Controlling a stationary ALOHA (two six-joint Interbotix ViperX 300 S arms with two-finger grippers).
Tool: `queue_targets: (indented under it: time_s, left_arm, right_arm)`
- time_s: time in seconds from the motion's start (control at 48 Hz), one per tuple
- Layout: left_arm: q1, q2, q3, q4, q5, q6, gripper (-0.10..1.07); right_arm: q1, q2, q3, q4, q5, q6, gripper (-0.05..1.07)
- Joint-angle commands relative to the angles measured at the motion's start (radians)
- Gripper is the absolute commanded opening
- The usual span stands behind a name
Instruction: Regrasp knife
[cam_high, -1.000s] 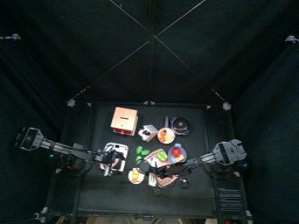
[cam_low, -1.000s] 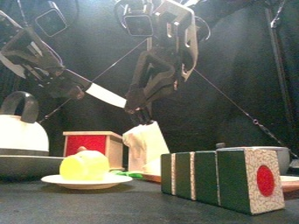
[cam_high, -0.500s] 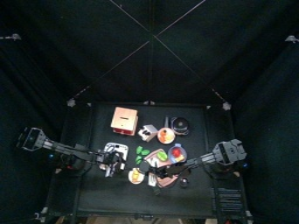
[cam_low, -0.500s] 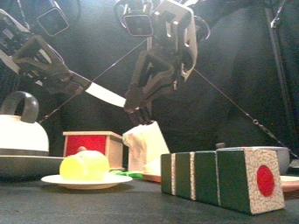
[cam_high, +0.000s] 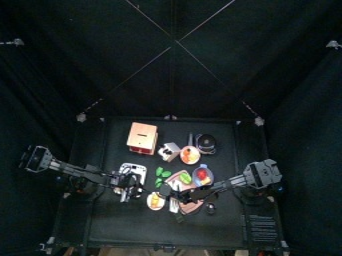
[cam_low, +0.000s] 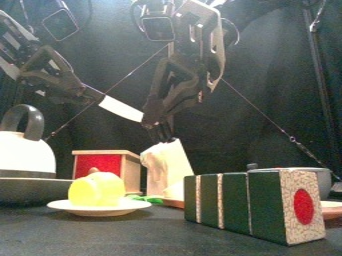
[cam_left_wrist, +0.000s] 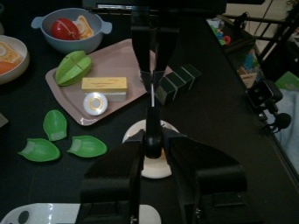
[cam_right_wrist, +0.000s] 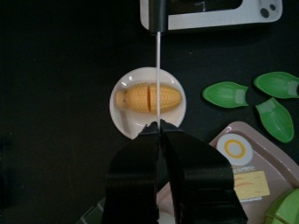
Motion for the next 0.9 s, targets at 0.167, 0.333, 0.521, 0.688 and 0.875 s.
queue_targets:
  time_s: [0.167,0.333,0.521,0.688,0.875]
  left_arm:
    - [0.0,-0.003,-0.006,0.0,0.011,0.002,0.55]
    - [0.0,-0.003,0.0,-0.002,0.066,-0.002,0.55]
    - [-0.003,-0.003,-0.006,-0.002,0.117,0.0,0.55]
    - [-0.005,-0.003,-0.008,0.002,0.129,0.002,0.55]
    - [-0.011,-0.002,-0.008,0.002,0.127,0.002,0.55]
  right_arm:
    - [0.005,-0.025,-0.028,0.006,0.017,0.0,0.11]
    - [0.018,-0.025,-0.028,0.002,0.058,0.0,0.11]
    - [0.02,-0.025,-0.028,0.008,0.071,0.002,0.11]
    - [0.021,-0.021,-0.028,0.011,0.069,0.003,0.11]
    - [0.021,-0.008,-0.028,0.029,0.072,0.002,0.11]
